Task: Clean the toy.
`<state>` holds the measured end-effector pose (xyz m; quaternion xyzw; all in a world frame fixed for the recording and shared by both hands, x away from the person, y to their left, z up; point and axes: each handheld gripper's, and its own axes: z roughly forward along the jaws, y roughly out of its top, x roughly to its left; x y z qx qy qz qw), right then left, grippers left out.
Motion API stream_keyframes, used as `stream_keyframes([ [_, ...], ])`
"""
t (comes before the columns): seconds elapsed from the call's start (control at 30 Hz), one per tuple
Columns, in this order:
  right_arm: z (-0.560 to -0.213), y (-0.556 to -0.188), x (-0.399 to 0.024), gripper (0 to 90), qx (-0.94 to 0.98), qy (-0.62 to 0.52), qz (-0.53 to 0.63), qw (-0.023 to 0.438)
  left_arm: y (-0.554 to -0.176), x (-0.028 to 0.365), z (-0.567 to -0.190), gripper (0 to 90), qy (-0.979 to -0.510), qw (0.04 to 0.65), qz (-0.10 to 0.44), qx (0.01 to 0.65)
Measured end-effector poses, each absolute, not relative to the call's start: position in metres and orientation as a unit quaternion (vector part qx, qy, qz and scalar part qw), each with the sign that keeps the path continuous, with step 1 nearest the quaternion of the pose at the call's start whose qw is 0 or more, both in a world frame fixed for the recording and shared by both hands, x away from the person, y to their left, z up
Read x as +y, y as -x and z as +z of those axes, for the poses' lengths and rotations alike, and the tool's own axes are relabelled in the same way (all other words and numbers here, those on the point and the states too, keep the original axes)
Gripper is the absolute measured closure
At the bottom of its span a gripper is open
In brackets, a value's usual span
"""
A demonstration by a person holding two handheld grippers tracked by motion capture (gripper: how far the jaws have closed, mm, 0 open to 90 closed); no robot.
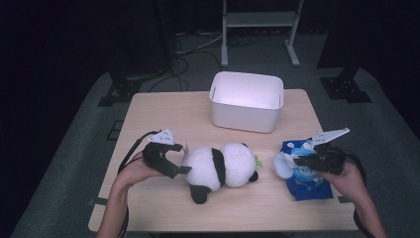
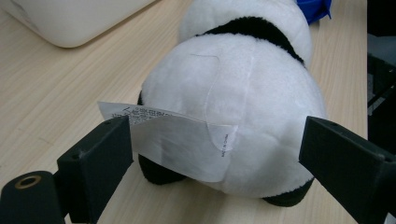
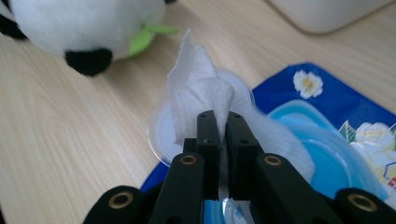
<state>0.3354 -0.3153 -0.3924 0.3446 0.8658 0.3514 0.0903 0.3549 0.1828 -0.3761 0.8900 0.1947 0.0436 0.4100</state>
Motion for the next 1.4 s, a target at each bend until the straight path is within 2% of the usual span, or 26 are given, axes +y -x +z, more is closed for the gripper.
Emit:
stream_keyframes([
  [0.33, -0.348, -0.335, -0.292, 84.7, 0.861, -0.302, 0.399, 0.088, -0.358, 0.177, -0.386, 8.3, -0.891, 0.412, 0.021, 0.191],
  [0.47, -0.329, -0.345, -0.259, 84.2, 0.87, -0.261, 0.412, 0.074, -0.359, 0.178, -0.388, 8.4, -0.889, 0.417, 0.018, 0.191],
  [0.63, -0.321, -0.354, -0.222, 84.2, 0.883, -0.223, 0.408, 0.059, -0.36, 0.177, -0.392, 8.4, -0.887, 0.422, 0.004, 0.189],
  [1.13, -0.315, -0.366, -0.121, 84.2, 0.895, -0.132, 0.425, -0.008, -0.363, 0.17, -0.401, 9.8, -0.882, 0.442, -0.015, 0.162],
  [1.33, -0.33, -0.378, -0.109, 84.2, 0.907, -0.141, 0.397, -0.016, -0.363, 0.17, -0.401, 10.9, -0.882, 0.444, -0.015, 0.158],
  [1.4, -0.338, -0.383, -0.112, 84.1, 0.915, -0.153, 0.372, -0.004, -0.363, 0.17, -0.401, 11.0, -0.882, 0.444, -0.016, 0.158],
])
